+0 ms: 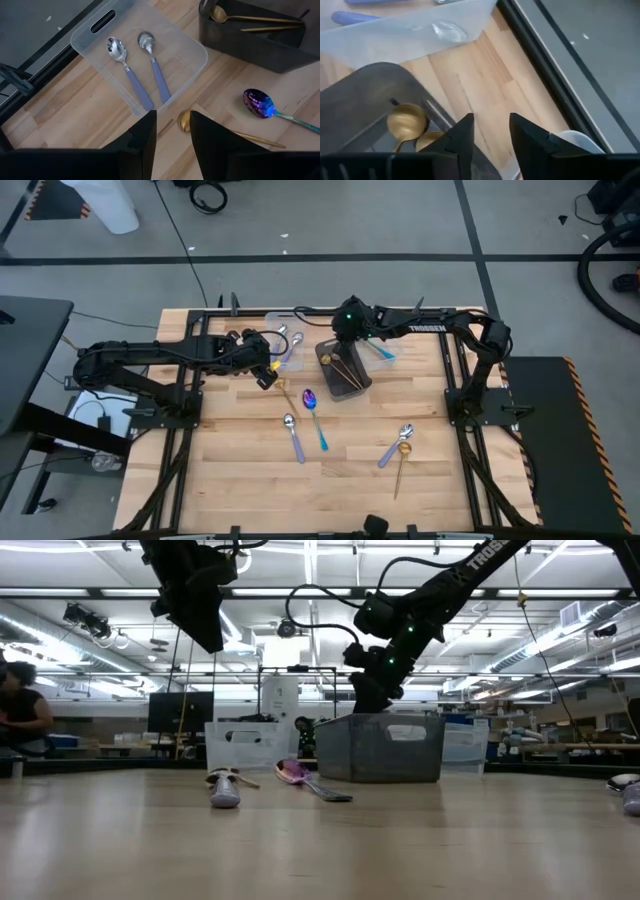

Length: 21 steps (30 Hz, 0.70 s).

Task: Sort silverware by color (type)
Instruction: Adjust the black bin

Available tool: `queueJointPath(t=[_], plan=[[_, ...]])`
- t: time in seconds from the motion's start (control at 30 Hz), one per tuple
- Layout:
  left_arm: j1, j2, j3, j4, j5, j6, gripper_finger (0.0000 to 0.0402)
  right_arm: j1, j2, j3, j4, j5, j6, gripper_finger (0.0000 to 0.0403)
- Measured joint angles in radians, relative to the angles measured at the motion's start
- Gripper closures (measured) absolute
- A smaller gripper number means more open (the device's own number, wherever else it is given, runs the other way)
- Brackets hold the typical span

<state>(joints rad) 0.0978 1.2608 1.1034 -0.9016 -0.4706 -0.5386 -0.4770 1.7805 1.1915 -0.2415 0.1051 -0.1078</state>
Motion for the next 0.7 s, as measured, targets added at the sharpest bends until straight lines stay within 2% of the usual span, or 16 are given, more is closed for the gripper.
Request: queueJointPath(t=[0.1, 0.23, 0.37, 0.57, 0.7], plan=[[0.000, 0.000, 0.000, 0.000, 0.000, 0.000, 0.0276, 0.001, 0.000, 0.000, 0.000, 0.013, -0.001, 0.0254], [0.000, 0.000, 0.000, 0.000, 0.000, -0.001, 0.0276, 0.011, 0.000, 0.000, 0.000, -0.062, -0.046, 0.0244], [0.000, 0.000, 0.000, 0.000, 0.006, -0.001, 0.0276, 0.019, 0.000, 0.000, 0.000, -0.116, -0.109, 0.0245], [0.000, 0.000, 0.000, 0.000, 0.016, -0.001, 0.0276, -0.020, 0.001, 0.000, 0.005, -0.127, -0.183, 0.0254], [0.000, 0.000, 0.000, 0.000, 0.016, -0.001, 0.0276, -0.059, 0.001, 0.000, 0.009, -0.210, -0.208, 0.0256]])
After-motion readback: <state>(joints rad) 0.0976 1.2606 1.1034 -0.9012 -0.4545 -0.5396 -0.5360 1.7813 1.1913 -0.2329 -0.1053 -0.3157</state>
